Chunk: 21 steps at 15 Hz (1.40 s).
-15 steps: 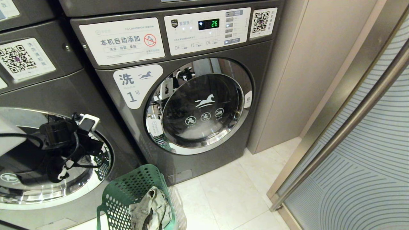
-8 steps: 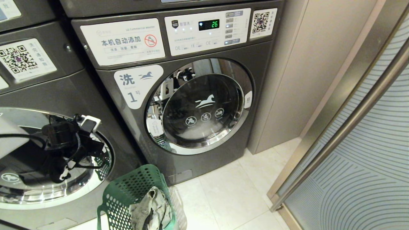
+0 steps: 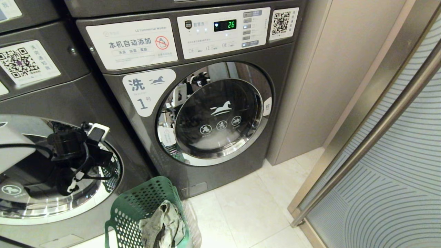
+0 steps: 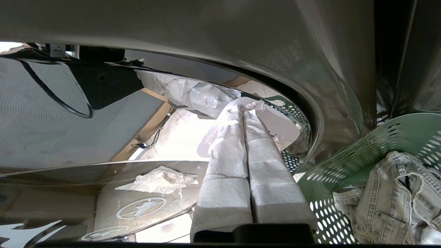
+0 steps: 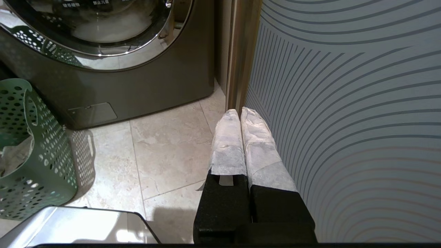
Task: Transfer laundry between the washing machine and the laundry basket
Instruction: Press the washing machine switch
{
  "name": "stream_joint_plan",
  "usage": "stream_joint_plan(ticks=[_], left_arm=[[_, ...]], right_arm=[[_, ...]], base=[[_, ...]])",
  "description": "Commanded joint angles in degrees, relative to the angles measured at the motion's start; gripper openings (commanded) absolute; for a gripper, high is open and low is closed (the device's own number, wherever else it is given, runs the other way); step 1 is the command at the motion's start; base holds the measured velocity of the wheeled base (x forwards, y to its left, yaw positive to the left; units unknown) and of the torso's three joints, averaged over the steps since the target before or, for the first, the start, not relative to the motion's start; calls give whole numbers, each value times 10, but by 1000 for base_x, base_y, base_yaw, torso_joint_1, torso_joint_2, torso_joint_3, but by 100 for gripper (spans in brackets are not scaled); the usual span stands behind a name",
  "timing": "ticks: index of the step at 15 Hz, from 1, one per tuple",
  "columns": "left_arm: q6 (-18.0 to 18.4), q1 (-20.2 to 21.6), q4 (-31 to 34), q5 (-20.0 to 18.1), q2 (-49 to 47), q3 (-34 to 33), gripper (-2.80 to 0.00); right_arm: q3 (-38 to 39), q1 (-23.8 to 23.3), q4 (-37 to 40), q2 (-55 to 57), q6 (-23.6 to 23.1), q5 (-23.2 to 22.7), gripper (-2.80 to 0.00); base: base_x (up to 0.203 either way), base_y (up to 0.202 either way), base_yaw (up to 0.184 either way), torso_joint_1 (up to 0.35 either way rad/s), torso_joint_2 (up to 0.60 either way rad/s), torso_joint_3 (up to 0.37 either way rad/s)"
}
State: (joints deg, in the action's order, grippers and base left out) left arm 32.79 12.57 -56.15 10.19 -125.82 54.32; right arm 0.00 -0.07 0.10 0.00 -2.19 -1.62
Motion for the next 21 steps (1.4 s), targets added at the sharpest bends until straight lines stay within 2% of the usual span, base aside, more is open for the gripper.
stream_joint_plan(ticks=[1,4,7,13,16,19,21], left_arm=[[2,0,-1,0,-1,-4,-280],[0,1,-2,-4,46,-45,-280],[-8,2,-1,-7,143,-119,-280],[-56,1,6,-12,373,-276,-280],[-82,1,18,-9,483,-312,-280],[-131,2,113,3,600,-306,-280],[-214,4,161,17,626,-283,-280]], right_arm=[[0,0,0,0,-1,0,-280],[0,0,0,0,-1,0,-280],[0,0,0,0,-1,0,-280],[0,0,0,0,0,0,-280],[0,0,0,0,0,0,-280],[0,0,0,0,-1,0,-280],[0,0,0,0,-1,0,-280]], base=[[0,0,0,0,0,0],[0,0,0,0,0,0],[0,0,0,0,0,0],[0,0,0,0,0,0],[0,0,0,0,0,0],[0,0,0,0,0,0],[0,0,0,0,0,0]])
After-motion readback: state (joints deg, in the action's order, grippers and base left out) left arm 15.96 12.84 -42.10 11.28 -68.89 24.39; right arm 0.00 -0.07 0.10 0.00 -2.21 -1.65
